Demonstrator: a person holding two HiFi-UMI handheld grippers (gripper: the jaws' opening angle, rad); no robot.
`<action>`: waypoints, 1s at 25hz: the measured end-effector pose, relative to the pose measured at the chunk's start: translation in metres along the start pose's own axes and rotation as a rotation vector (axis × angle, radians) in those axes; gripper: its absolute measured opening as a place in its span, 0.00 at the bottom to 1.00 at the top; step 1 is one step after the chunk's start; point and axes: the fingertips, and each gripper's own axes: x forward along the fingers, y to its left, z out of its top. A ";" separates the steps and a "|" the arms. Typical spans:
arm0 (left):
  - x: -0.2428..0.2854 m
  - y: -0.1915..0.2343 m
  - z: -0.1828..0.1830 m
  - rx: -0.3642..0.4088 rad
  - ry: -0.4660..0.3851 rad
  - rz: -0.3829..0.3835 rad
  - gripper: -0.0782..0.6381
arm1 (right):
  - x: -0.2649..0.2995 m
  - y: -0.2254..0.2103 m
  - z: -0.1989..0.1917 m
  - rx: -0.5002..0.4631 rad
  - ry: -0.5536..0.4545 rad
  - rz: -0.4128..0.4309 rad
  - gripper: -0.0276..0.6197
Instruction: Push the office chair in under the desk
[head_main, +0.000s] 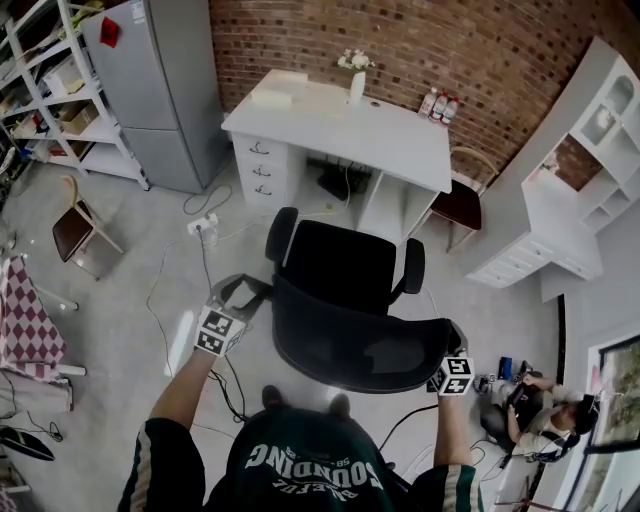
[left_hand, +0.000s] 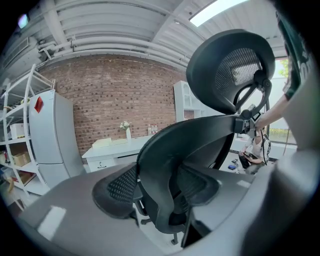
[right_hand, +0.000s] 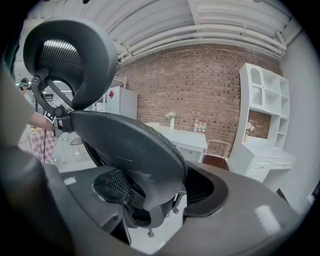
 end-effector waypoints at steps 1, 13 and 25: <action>-0.005 0.004 -0.002 0.000 -0.002 -0.002 0.46 | 0.000 0.007 0.000 -0.002 -0.001 -0.002 0.50; -0.051 0.060 -0.023 0.006 0.004 -0.023 0.46 | 0.004 0.084 0.009 0.003 -0.022 -0.030 0.50; -0.073 0.105 -0.033 -0.010 0.003 -0.006 0.46 | 0.025 0.129 0.025 0.007 -0.041 -0.019 0.50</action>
